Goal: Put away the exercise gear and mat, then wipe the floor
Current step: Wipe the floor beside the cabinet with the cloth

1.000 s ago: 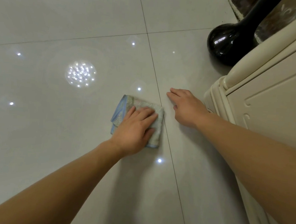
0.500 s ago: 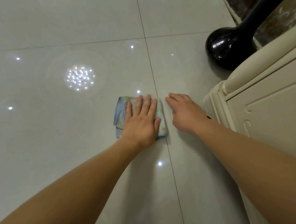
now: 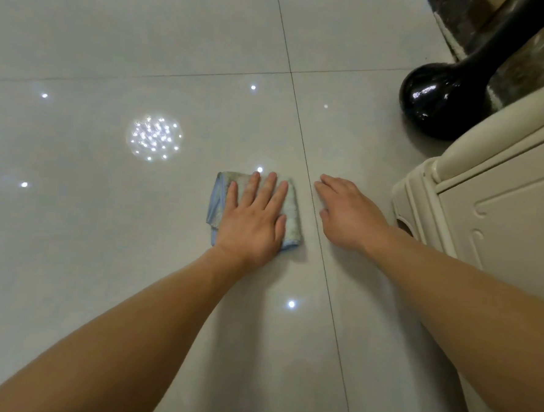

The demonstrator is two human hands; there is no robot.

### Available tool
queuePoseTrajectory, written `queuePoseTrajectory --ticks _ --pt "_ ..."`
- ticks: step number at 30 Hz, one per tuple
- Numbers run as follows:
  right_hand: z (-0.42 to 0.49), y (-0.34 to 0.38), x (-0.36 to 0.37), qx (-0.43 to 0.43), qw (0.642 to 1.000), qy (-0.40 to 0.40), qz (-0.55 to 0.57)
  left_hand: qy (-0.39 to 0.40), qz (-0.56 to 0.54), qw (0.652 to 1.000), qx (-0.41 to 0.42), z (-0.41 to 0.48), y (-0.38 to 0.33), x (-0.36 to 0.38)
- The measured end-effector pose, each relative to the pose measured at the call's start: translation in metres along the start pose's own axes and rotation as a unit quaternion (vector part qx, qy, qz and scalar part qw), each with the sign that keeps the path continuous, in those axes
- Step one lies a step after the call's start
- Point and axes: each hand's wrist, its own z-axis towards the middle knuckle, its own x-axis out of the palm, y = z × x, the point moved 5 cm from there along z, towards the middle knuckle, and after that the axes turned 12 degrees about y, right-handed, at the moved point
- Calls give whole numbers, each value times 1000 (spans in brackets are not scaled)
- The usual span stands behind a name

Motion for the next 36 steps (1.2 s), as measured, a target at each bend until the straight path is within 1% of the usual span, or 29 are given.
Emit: queuePoseTrajectory --ticks 8,22,29,36 --pt "21 67 -3 -59 998 1 -32 -7 11 999 -29 -41 94 -2" --pt "81 267 14 -211 975 17 -73 -9 -6 993 -118 -142 278 0" --pt "89 351 32 -281 954 31 -101 -7 -29 986 -162 -191 342 7" --pt "94 395 54 -317 939 50 -128 -12 -46 972 -229 -235 392 14"
